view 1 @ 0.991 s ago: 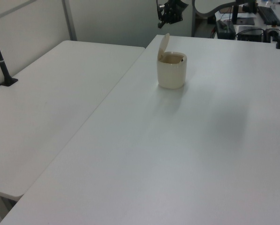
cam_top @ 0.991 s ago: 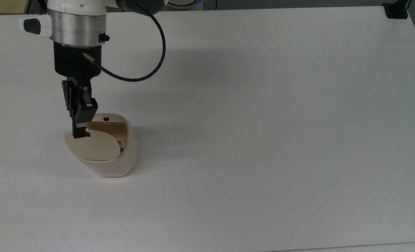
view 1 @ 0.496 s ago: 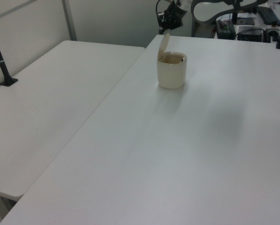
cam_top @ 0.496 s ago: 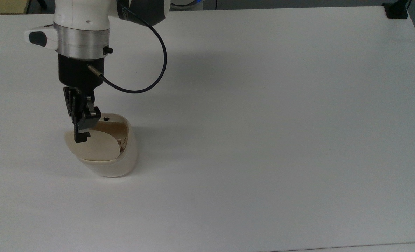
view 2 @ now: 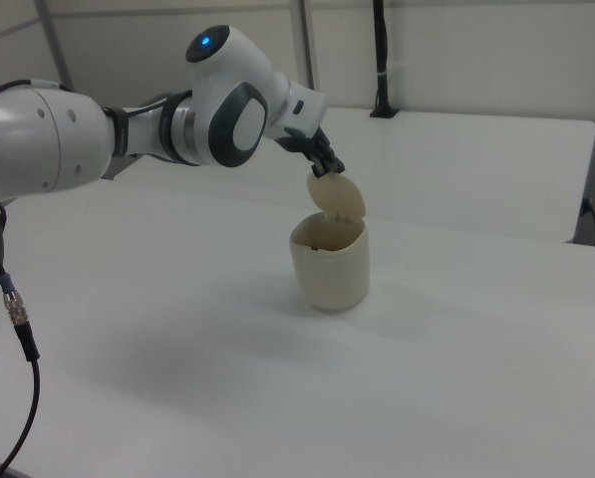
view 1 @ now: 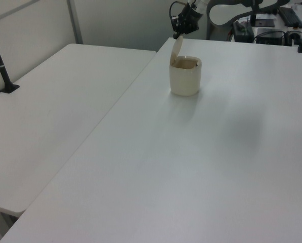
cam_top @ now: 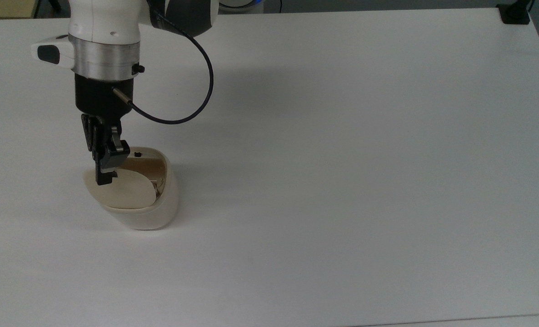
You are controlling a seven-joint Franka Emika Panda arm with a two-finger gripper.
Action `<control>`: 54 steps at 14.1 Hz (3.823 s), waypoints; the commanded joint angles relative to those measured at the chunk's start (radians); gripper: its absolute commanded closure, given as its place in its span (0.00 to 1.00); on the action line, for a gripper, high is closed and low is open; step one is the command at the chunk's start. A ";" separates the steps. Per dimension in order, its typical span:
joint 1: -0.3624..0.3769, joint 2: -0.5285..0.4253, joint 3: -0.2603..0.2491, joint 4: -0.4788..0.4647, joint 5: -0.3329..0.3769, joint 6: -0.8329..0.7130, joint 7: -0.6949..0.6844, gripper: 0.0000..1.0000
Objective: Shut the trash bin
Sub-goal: 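Push the open lid with the gripper tips toward the bin opening, then press the lid down flat onto the bin rim with the gripper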
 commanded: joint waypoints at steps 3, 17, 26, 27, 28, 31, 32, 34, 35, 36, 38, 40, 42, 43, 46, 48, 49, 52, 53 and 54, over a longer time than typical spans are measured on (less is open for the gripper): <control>-0.002 -0.061 0.004 -0.074 -0.015 0.009 -0.044 1.00; -0.024 -0.127 0.009 -0.188 -0.015 0.004 -0.157 1.00; -0.022 -0.177 0.012 -0.286 -0.015 -0.012 -0.248 1.00; -0.022 -0.176 0.012 -0.286 -0.015 -0.025 -0.255 1.00; -0.022 -0.174 0.018 -0.288 -0.015 -0.026 -0.257 1.00; -0.013 -0.162 0.019 -0.292 -0.017 -0.028 -0.259 1.00; -0.013 -0.157 0.021 -0.292 -0.018 -0.029 -0.259 1.00; -0.010 -0.145 0.021 -0.291 -0.023 -0.029 -0.263 1.00; -0.010 -0.139 0.021 -0.289 -0.027 -0.029 -0.263 1.00; -0.008 -0.128 0.021 -0.288 -0.030 -0.029 -0.263 1.00; -0.010 -0.116 0.021 -0.286 -0.032 -0.029 -0.263 1.00; -0.008 -0.105 0.021 -0.286 -0.047 -0.029 -0.263 1.00; -0.008 -0.101 0.024 -0.288 -0.056 -0.029 -0.263 1.00; -0.008 -0.092 0.028 -0.288 -0.058 -0.029 -0.263 1.00; -0.008 -0.079 0.032 -0.294 -0.096 -0.029 -0.262 1.00; -0.008 -0.068 0.042 -0.304 -0.118 -0.037 -0.262 1.00; -0.011 -0.076 0.042 -0.300 -0.118 -0.039 -0.254 1.00; -0.019 -0.142 0.045 -0.294 -0.104 -0.074 -0.254 1.00; -0.015 -0.168 0.045 -0.292 -0.104 -0.103 -0.256 1.00; -0.010 -0.197 0.047 -0.292 -0.104 -0.129 -0.254 1.00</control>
